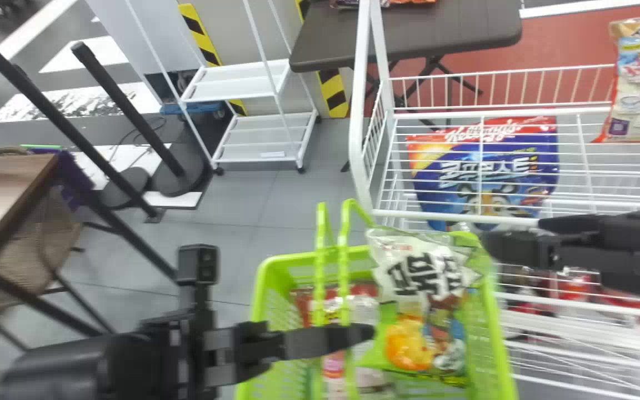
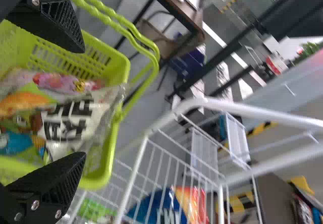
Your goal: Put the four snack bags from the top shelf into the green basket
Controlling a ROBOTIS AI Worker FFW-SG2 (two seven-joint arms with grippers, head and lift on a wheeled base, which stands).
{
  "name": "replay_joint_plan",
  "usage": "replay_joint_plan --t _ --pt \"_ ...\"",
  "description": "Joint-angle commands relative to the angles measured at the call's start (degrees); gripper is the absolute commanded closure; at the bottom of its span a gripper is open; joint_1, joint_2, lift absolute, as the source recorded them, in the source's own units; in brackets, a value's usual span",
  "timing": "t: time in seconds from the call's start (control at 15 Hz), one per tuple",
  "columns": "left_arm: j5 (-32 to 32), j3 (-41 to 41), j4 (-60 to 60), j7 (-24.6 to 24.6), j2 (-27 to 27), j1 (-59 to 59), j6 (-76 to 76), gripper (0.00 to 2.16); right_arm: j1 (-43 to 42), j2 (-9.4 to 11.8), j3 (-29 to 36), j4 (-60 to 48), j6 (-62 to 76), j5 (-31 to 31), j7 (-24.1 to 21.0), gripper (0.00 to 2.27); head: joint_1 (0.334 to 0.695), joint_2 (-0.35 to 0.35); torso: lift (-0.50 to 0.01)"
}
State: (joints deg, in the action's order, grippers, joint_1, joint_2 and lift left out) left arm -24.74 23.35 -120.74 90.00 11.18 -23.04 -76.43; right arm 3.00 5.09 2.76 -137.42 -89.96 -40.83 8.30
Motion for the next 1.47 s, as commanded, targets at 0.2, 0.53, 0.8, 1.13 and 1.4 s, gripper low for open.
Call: replay_joint_plan --t 0.2,0.53,0.8,1.13,1.4 --pt "0.0 0.0 0.5 0.6 0.0 0.3 0.0 2.15 -4.7 3.0 2.9 13.1 9.3 23.1 -0.2 0.08 0.695 0.043 0.000" --pt "0.0 0.1 0.5 0.6 -0.1 -0.3 0.0 2.15 -13.6 5.6 4.2 34.2 30.8 28.1 1.4 0.08 0.695 -0.122 0.000" --pt "-0.1 0.4 0.3 0.6 -0.5 -1.0 0.0 2.15 -20.3 5.8 2.3 48.0 43.4 30.7 4.0 0.09 0.695 -0.154 0.000" --pt "-0.2 1.1 0.1 0.6 -0.8 -1.8 0.0 2.15 -25.8 5.6 -0.9 61.0 54.0 32.8 8.0 0.51 0.695 -0.134 0.000" --pt "-0.4 1.5 0.1 0.6 -1.1 -2.0 0.0 2.15 -22.7 4.9 1.2 57.6 52.6 31.3 9.8 2.21 0.695 -0.116 0.000"
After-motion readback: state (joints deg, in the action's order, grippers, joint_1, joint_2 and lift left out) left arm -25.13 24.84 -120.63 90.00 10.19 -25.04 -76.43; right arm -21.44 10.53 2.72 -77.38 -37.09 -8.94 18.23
